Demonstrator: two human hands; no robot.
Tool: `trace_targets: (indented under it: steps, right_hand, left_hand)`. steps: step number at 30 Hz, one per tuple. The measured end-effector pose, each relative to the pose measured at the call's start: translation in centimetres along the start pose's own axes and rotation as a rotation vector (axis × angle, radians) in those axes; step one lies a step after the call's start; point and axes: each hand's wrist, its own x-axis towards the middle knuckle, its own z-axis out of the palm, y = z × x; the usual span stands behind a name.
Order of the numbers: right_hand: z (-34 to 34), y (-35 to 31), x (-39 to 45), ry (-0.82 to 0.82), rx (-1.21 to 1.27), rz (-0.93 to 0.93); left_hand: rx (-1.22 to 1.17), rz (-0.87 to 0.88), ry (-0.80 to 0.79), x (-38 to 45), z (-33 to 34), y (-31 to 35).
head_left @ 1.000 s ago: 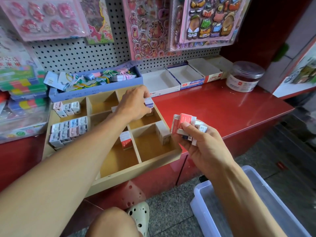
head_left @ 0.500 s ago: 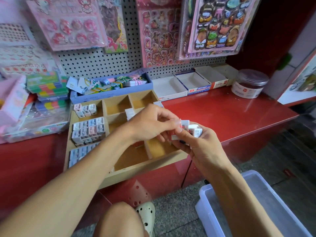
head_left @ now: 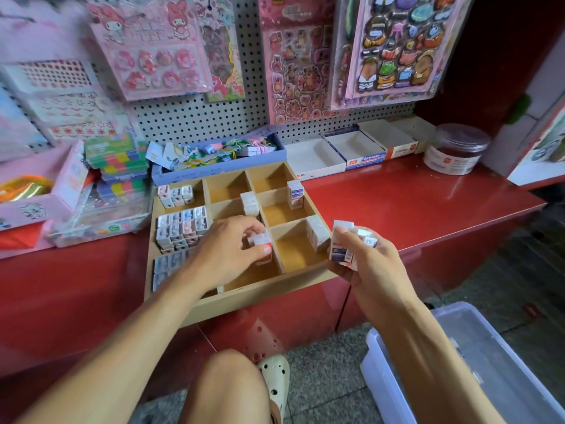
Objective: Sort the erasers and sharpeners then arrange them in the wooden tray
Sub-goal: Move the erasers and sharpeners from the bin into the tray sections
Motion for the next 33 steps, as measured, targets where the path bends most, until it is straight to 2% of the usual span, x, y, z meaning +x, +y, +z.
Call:
trace_targets:
  steps: [5, 8, 11, 18, 20, 21, 23, 26, 28, 33]
  right_hand:
    - [-0.4, 0.0, 0.0, 0.017, 0.017, -0.001]
    - [-0.6, 0.1, 0.0, -0.005, -0.003, -0.004]
    - [-0.8, 0.4, 0.3, 0.002, -0.096, -0.02]
    - [-0.7, 1.1, 0.2, -0.058, -0.18, -0.024]
    - [-0.7, 1.0, 0.2, -0.096, -0.197, -0.022]
    - [-0.7, 1.0, 0.1, -0.11, -0.203, -0.021]
    - [-0.7, 0.9, 0.1, -0.133, -0.198, -0.014]
    - [-0.5, 0.6, 0.0, -0.156, -0.161, 0.004]
    - [-0.3, 0.3, 0.0, -0.155, -0.145, 0.009]
    - [-0.2, -0.6, 0.2, -0.106, -0.03, 0.044]
  left_hand:
    - [0.042, 0.029, 0.055, -0.4, 1.9, 0.0]
    - [-0.019, 0.008, 0.065, -0.6, 1.6, -0.1]
    - [-0.036, 0.037, 0.085, -0.4, 1.4, -0.2]
    - [0.044, 0.08, 0.057, -0.3, 1.1, -0.2]
    - [-0.067, 0.069, 0.083, 0.0, 0.4, 0.6]
    - [-0.198, 0.064, 0.072, 0.2, 0.0, 1.3]
    - [-0.438, 0.076, -0.065, 0.5, -0.5, 3.0]
    - [-0.507, 0.136, -0.297, 0.3, -0.6, 4.9]
    - [-0.513, 0.15, -0.338, 0.4, -0.3, 5.5]
    - [-0.58, 0.154, -0.321, 1.4, 0.3, 5.7]
